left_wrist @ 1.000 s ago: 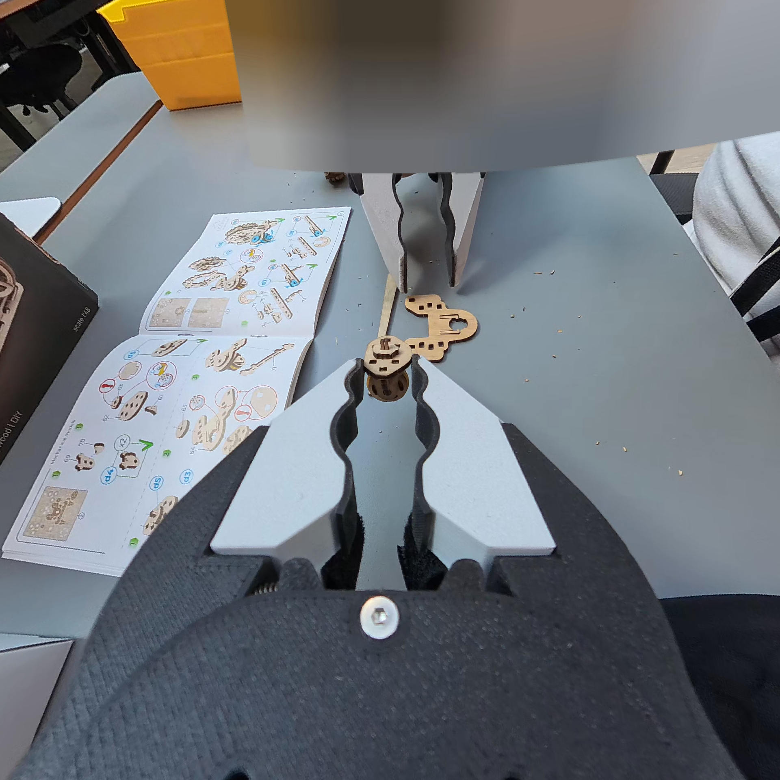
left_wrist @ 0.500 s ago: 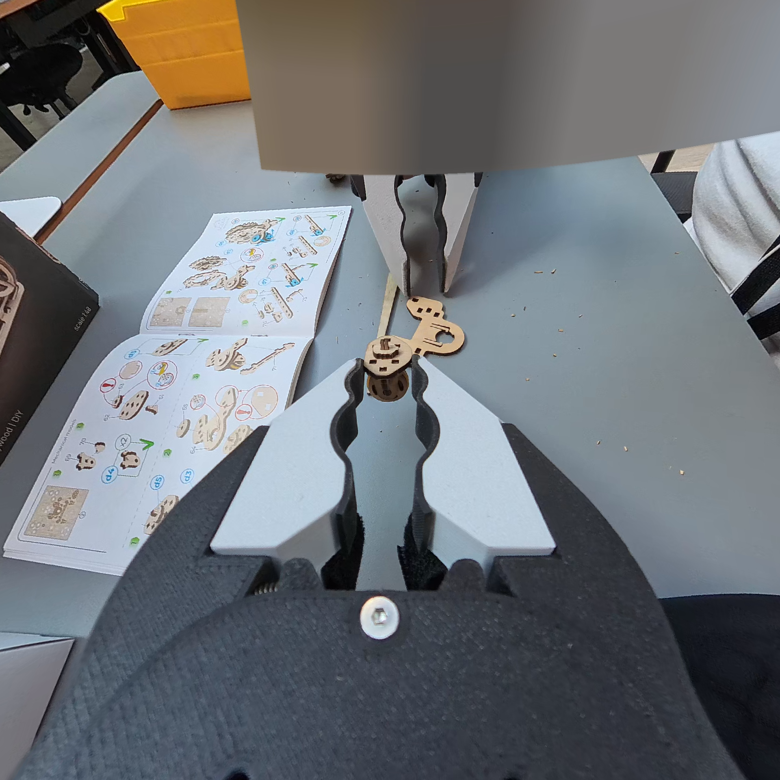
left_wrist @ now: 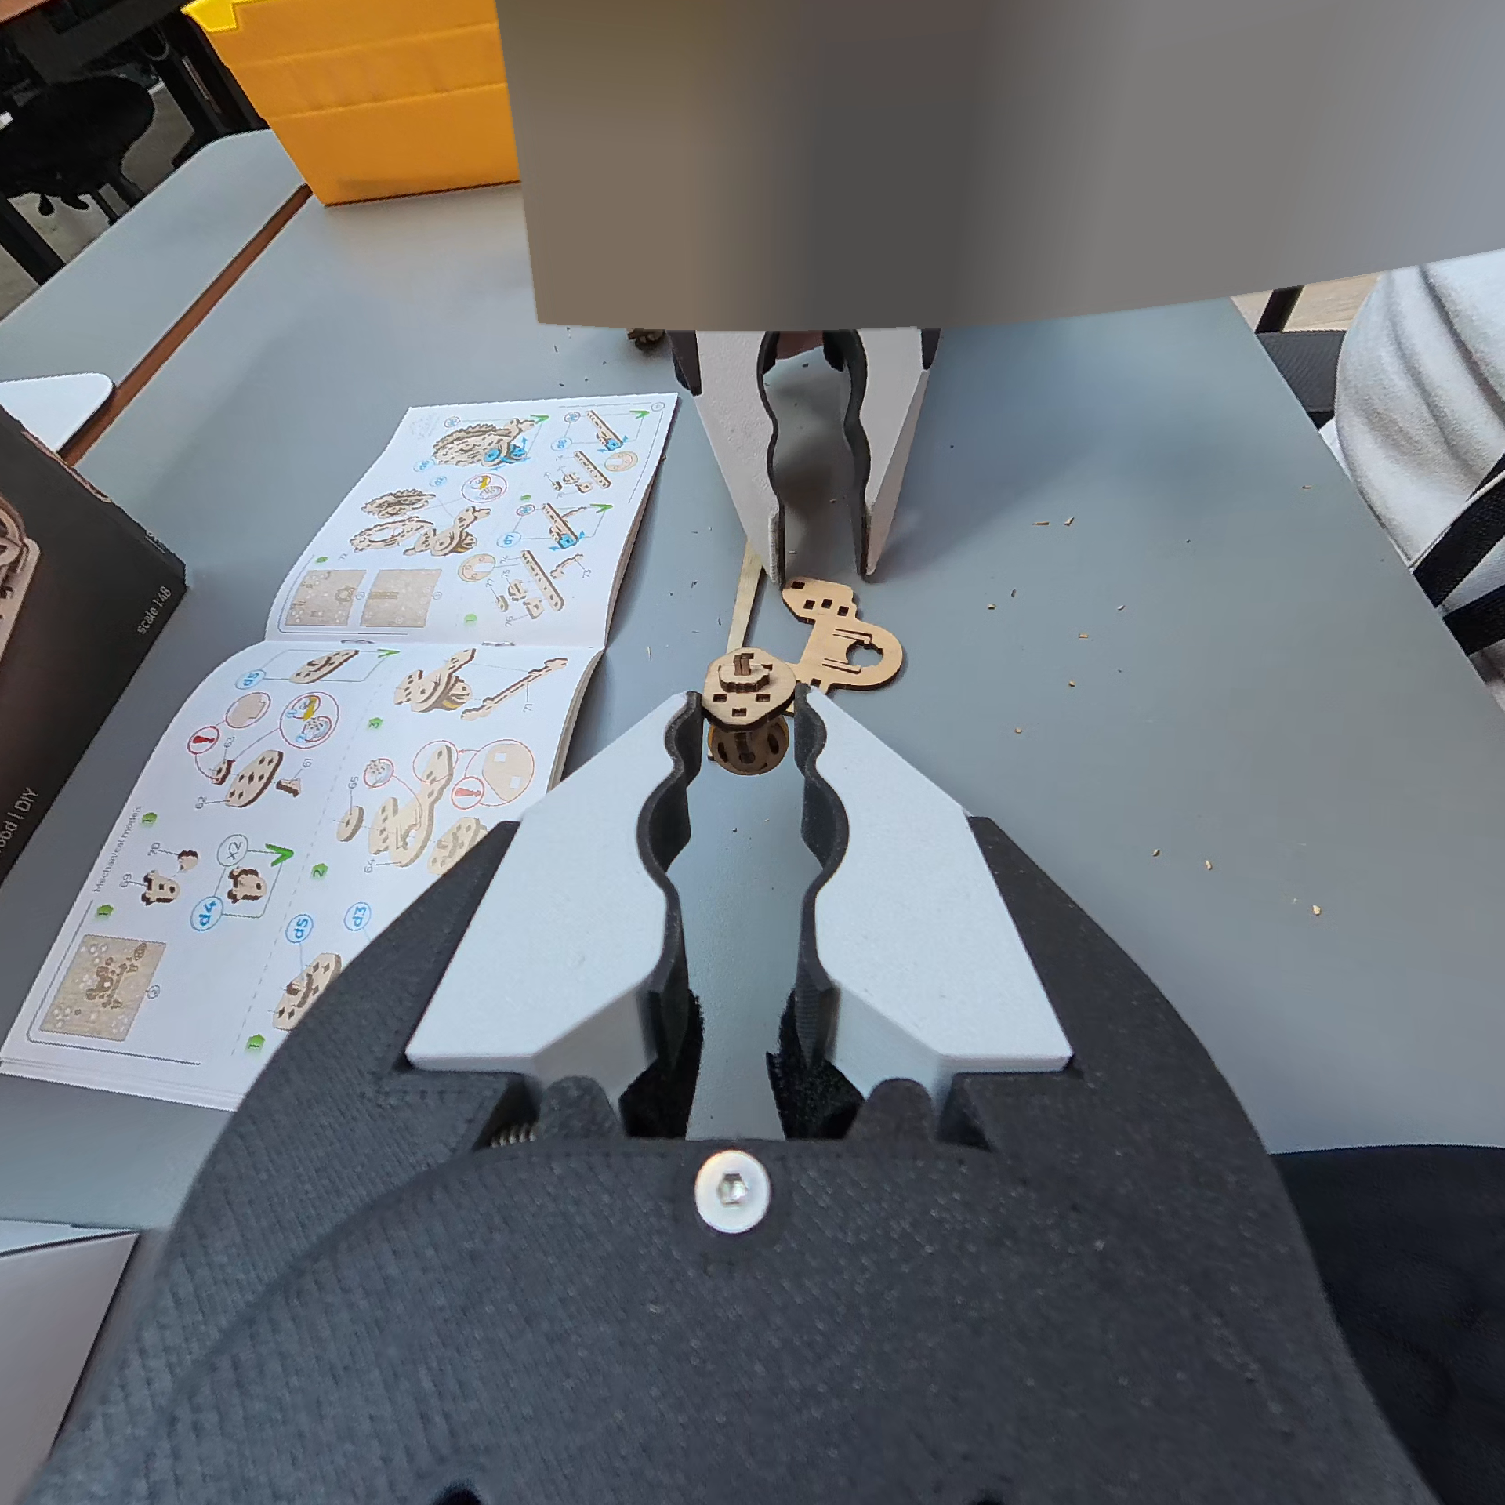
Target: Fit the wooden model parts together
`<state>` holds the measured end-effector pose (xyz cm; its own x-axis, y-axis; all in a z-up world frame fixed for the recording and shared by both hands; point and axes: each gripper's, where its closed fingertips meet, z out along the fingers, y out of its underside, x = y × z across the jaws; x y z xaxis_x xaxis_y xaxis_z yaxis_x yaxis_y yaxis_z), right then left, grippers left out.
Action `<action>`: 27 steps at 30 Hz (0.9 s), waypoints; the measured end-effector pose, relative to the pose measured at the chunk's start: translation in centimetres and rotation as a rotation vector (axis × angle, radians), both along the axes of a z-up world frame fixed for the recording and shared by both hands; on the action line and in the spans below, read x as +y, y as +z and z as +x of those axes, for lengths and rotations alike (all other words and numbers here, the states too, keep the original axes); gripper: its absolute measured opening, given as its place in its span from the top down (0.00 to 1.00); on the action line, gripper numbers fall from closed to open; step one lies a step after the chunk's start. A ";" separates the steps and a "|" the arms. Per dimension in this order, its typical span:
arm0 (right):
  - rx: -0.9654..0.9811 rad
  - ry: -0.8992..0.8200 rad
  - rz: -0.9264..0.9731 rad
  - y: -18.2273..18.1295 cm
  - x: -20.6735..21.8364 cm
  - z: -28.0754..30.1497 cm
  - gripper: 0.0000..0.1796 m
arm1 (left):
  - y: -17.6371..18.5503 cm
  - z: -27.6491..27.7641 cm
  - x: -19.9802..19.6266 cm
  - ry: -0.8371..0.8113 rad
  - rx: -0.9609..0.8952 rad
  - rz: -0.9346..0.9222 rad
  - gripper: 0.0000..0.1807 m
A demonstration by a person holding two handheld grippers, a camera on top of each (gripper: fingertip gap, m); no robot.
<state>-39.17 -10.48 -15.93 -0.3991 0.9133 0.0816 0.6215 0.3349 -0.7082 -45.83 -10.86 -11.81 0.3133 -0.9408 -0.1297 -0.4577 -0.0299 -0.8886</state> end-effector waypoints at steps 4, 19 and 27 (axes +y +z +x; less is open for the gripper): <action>0.006 -0.005 0.015 0.0 0.1 -0.2 0.86 | 0.0 0.0 0.0 0.000 0.000 0.000 0.89; -0.002 0.015 0.013 -0.2 -0.4 -0.1 0.93 | -0.2 0.0 -0.1 -0.007 0.004 -0.010 0.89; -0.012 0.013 -0.023 -0.2 -0.6 0.0 0.88 | -0.2 0.0 -0.1 -0.008 0.005 -0.009 0.89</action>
<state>-39.21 -11.11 -16.09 -0.4116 0.9097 0.0556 0.6256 0.3263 -0.7086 -45.82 -11.00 -12.00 0.3048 -0.9444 -0.1230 -0.4624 -0.0338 -0.8860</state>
